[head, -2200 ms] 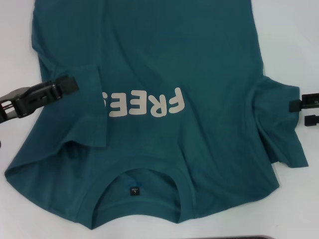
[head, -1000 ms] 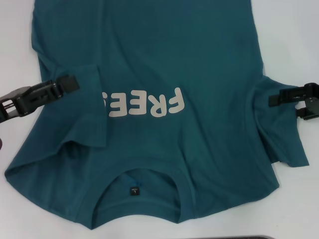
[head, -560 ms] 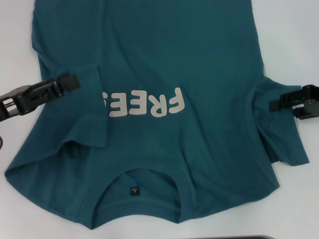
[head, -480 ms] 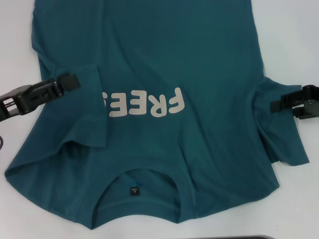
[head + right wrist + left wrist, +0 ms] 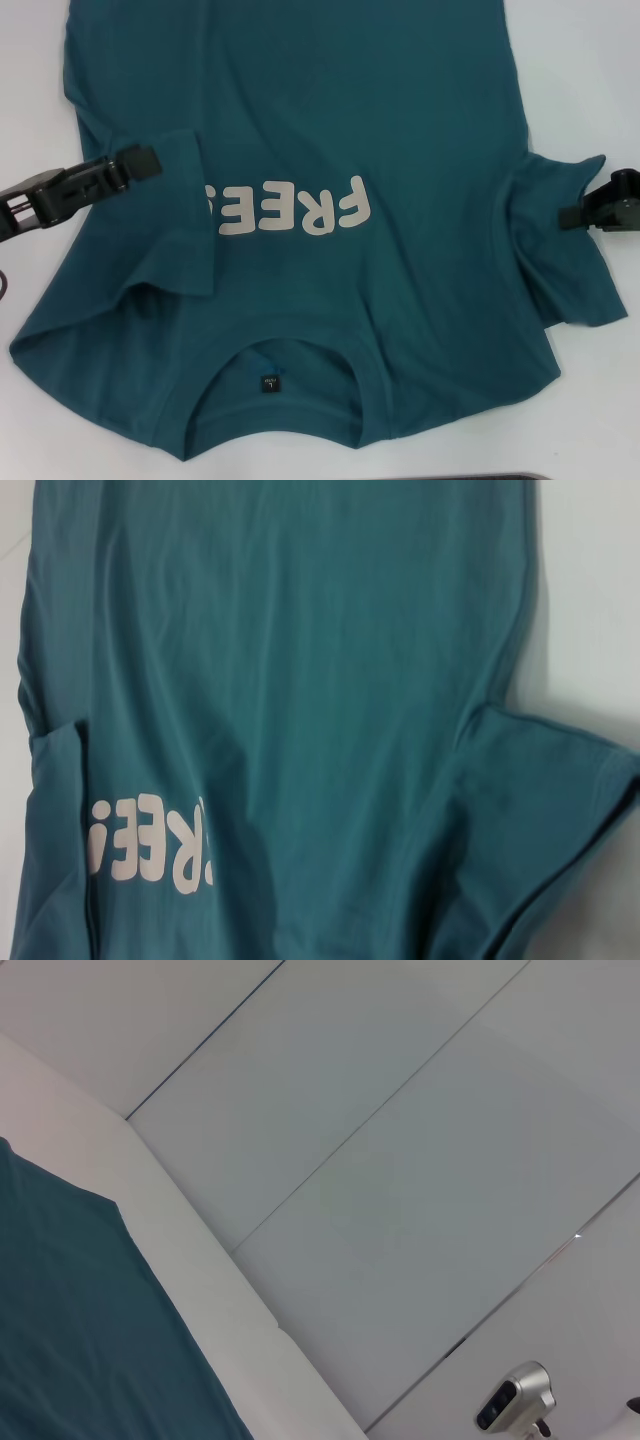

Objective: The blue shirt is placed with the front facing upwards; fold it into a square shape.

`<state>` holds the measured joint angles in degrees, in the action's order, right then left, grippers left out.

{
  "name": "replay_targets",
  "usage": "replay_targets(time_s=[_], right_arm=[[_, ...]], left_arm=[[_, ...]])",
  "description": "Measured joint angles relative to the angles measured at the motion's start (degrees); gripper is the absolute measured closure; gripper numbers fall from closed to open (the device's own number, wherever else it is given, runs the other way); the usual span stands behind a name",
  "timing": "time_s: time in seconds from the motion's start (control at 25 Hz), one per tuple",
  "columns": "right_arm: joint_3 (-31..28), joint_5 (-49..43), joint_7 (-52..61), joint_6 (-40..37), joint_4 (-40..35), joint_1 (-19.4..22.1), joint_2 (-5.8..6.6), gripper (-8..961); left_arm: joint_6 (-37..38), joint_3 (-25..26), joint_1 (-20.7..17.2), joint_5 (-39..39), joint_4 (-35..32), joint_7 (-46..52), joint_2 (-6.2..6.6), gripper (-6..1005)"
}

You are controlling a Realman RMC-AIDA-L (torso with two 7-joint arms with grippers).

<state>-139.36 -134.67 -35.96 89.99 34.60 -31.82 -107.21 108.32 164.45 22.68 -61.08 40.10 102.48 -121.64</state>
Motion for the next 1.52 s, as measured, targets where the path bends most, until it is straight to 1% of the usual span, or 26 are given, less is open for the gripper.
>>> replay_targets(time_s=[0.2,0.36,0.44,0.72,0.92,1.04,1.28,1.32,1.36,1.44,1.52], right_arm=[[0.7,0.0,0.1,0.1,0.2,0.1,0.19,870],[0.4,0.0,0.9,0.2,1.0,0.7,0.67,919],[0.1,0.0,2.0,0.2,2.3,1.3,1.11,943],[-0.6,0.0,3.7,0.3,6.2,1.5,2.56,942],[-0.5,0.0,5.0,0.5,7.8,1.0,3.31,941],[-0.7,0.0,5.9,0.6,8.6,1.0,3.55,941],[-1.0,0.2,6.3,1.3,9.2,0.3,3.52,940],[-0.9,0.2,6.3,2.2,9.2,-0.4,3.22,940],[-0.9,0.2,6.3,2.2,9.2,-0.4,3.22,940],[-0.7,0.2,6.2,3.3,8.9,-1.1,2.84,939],[-0.5,0.1,6.2,4.5,8.8,-1.8,2.27,939]], left_arm=[[0.0,0.0,0.0,0.0,0.0,0.0,0.00,340],[0.0,0.0,-0.1,0.0,0.1,0.1,0.00,340],[0.0,0.0,-0.3,0.0,0.2,0.2,0.00,339],[0.0,0.0,-0.6,0.0,0.3,0.6,0.00,340],[0.0,0.1,-0.6,0.0,0.2,0.8,0.00,340],[0.0,0.2,-0.7,0.0,0.1,0.8,0.00,340],[0.0,0.3,-0.6,0.0,0.2,0.8,0.00,339],[0.0,0.3,-0.5,0.0,0.2,0.9,0.00,339],[0.0,0.3,-0.5,-0.1,0.2,0.9,0.00,339],[0.0,0.3,-0.5,-0.1,0.2,0.9,0.00,339],[-0.1,0.3,-0.5,-0.1,0.3,0.9,0.00,339]])
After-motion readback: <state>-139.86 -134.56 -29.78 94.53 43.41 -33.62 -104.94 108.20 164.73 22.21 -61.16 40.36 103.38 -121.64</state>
